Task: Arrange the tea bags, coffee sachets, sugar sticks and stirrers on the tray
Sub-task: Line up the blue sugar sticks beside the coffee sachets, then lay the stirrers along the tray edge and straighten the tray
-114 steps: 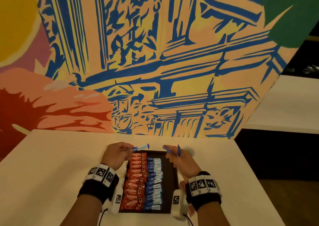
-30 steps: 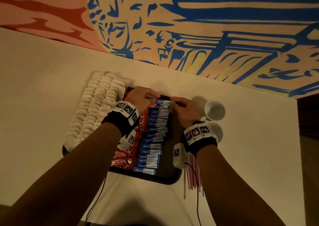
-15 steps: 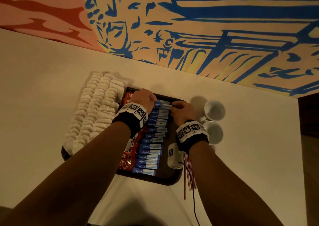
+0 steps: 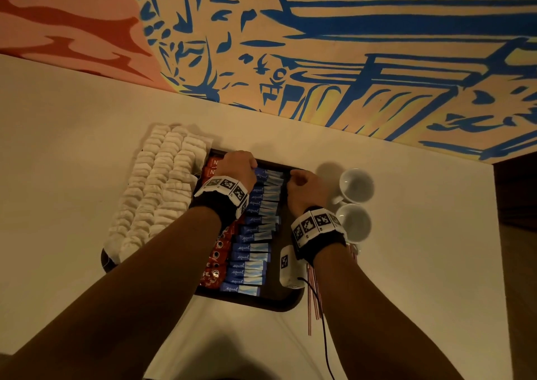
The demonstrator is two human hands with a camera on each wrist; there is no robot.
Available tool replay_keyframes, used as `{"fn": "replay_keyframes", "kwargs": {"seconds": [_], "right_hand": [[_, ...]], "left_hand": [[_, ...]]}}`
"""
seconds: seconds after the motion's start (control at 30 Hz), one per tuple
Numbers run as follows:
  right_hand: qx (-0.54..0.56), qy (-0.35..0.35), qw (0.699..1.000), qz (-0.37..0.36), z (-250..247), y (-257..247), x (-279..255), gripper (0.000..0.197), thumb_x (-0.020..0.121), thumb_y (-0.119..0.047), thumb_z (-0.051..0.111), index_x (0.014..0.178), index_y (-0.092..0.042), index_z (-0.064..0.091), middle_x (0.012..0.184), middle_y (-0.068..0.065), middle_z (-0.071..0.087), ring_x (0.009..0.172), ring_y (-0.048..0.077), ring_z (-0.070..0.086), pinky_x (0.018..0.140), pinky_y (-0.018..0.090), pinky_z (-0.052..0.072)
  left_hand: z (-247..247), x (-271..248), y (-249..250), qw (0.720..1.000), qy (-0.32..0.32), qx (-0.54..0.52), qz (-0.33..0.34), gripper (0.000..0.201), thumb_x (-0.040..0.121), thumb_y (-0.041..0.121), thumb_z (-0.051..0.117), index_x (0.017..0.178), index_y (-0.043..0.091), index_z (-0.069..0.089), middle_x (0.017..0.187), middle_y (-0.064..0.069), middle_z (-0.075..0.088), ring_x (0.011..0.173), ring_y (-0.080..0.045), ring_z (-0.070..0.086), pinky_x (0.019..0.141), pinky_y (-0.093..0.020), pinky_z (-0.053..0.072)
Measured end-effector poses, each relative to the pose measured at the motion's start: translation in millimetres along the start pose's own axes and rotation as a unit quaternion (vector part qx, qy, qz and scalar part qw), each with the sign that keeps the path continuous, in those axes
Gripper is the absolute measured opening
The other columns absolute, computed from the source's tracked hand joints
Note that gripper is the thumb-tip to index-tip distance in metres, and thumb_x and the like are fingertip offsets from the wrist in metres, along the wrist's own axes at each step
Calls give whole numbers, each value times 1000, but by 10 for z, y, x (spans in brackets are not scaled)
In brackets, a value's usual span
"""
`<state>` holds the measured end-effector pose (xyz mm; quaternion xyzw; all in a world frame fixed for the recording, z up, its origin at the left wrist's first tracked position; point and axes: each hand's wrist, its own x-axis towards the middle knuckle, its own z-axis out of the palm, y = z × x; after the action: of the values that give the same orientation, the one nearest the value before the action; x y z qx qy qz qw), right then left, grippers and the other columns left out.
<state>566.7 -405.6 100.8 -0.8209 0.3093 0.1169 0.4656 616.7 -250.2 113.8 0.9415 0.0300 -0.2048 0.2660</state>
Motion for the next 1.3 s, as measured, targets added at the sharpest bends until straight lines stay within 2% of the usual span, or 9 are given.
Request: {"fn": "replay_keyframes", "kwargs": {"seconds": [0.23, 0.37, 0.43, 0.53, 0.6, 0.73, 0.9, 1.13, 1.3], "right_hand": [[42, 37, 991, -118, -492, -75, -686, 11, 96, -24, 66, 105, -28, 71, 94, -20, 67, 85, -10, 61, 76, 6, 44], [60, 12, 992, -106, -836, 168, -1156, 8, 97, -27, 66, 103, -29, 72, 95, -9, 74, 90, 9, 70, 81, 28, 57], [37, 14, 995, -95, -1021, 340, -1419, 11, 98, -30, 65, 105, -26, 71, 97, -8, 74, 90, 8, 70, 82, 25, 55], [7, 24, 997, -72, -1243, 665, -1800, 6, 98, -32, 63, 97, -32, 68, 91, -14, 73, 85, 0, 69, 74, 17, 51], [4, 35, 999, -40, -1337, 958, -1958, 4, 98, -32, 64, 98, -32, 68, 92, -12, 73, 86, 6, 71, 74, 21, 54], [-39, 41, 998, 38, -1478, 1460, -2034, 31, 95, -36, 68, 120, -18, 67, 104, -1, 70, 92, 15, 64, 80, 26, 46], [-104, 3, 991, 88, -1586, 1692, -1753, 56, 93, -47, 67, 135, -11, 58, 125, 8, 67, 111, 23, 61, 100, 35, 45], [-144, -30, 986, 79, -1511, 1715, -1172, 74, 91, -58, 64, 144, -8, 51, 145, 13, 56, 132, 30, 52, 110, 38, 39], [-181, -60, 980, 49, -1384, 1701, -959, 74, 88, -65, 62, 132, -6, 61, 133, 15, 63, 122, 32, 59, 103, 39, 47]], "left_hand": [[-141, -305, 22, 996, 51, -65, 18, 16, 94, 21, 61, 106, 20, 72, 111, 2, 70, 102, -17, 64, 80, -21, 42], [-227, -733, 58, 992, 28, -111, 57, 13, 94, 28, 59, 83, 31, 65, 90, 13, 66, 87, -8, 63, 77, -22, 46], [-254, -985, 67, 988, -4, -137, 67, 21, 94, 29, 58, 74, 31, 62, 80, 12, 67, 81, -11, 68, 74, -25, 53], [-228, -1348, 53, 977, -67, -188, 68, 15, 96, 22, 61, 87, 17, 72, 81, -1, 74, 76, -17, 73, 73, -32, 61], [-109, -1549, 17, 972, -118, -191, 66, 17, 96, 20, 61, 93, 9, 73, 83, -6, 75, 77, -21, 74, 78, -37, 62], [323, -1896, -28, 956, -227, -182, 40, 16, 93, 11, 61, 85, 5, 74, 83, -12, 75, 75, -24, 71, 76, -38, 61], [902, -2295, 166, 954, -284, -18, 94, 25, 90, 30, 58, 81, 12, 73, 77, 3, 70, 77, -17, 70, 74, -33, 59], [1639, -2433, 675, 971, -226, 72, 7, 35, 97, 41, 55, 118, 14, 64, 117, -9, 68, 104, -30, 67, 87, -34, 54], [1905, -2481, 899, 985, -149, 74, -39, 68, 101, 26, 46, 153, -5, 14, 154, -21, 31, 133, -33, 46, 108, -36, 39]]}}
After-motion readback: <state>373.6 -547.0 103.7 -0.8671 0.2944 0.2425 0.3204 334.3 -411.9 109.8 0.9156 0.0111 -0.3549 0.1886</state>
